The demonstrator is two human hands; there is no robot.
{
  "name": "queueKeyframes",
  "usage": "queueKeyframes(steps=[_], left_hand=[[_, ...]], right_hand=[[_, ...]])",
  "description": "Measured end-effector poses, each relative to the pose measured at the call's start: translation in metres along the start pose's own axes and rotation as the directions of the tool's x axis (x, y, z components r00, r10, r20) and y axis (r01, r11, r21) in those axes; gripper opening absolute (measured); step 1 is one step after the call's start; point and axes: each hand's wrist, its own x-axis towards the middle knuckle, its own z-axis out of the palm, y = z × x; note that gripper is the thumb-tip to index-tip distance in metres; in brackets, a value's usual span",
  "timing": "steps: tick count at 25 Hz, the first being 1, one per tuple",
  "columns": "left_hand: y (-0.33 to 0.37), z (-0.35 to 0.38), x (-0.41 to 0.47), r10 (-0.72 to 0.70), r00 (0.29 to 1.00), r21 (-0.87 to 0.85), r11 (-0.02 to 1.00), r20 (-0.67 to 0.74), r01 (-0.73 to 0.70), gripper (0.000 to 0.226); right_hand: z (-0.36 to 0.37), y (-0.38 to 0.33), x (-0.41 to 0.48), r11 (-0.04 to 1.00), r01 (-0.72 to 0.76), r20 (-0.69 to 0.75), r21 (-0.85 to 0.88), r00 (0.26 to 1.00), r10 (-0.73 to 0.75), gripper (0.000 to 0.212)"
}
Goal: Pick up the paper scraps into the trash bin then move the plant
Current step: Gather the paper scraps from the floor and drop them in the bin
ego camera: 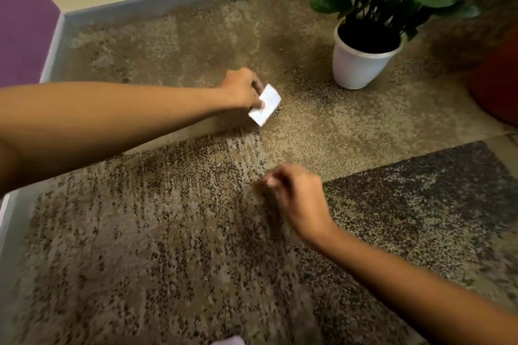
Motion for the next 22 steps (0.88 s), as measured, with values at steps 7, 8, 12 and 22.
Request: queueKeyframes(steps=[7,8,12,22], left_hand=[[0.046,0.015,-0.036,0.018,0.935,-0.549,0.813,0.355,0.193,0.027],[0.053,0.015,-0.039,0.03,0.931,-0.566,0.801,0.363,0.195,0.031],[0.07,0.011,-0.046,0.032,0.927,-0.617,0.755,0.374,0.223,0.02],[0.107,-0.008,-0.037,0.081,0.911,-0.836,0.436,0.405,0.333,0.008]], right_hand=[[-0.067,0.008,0.059,0.99,0.024,-0.188,-0.14,0.981,-0.05,0.003],[-0.074,0.008,0.062,0.983,0.067,-0.151,-0.168,0.984,-0.093,0.002],[-0.103,0.003,0.068,0.929,0.263,0.032,-0.261,0.964,-0.263,0.003],[-0.159,-0.013,0.071,0.79,0.397,-0.201,-0.467,0.823,-0.532,0.01]])
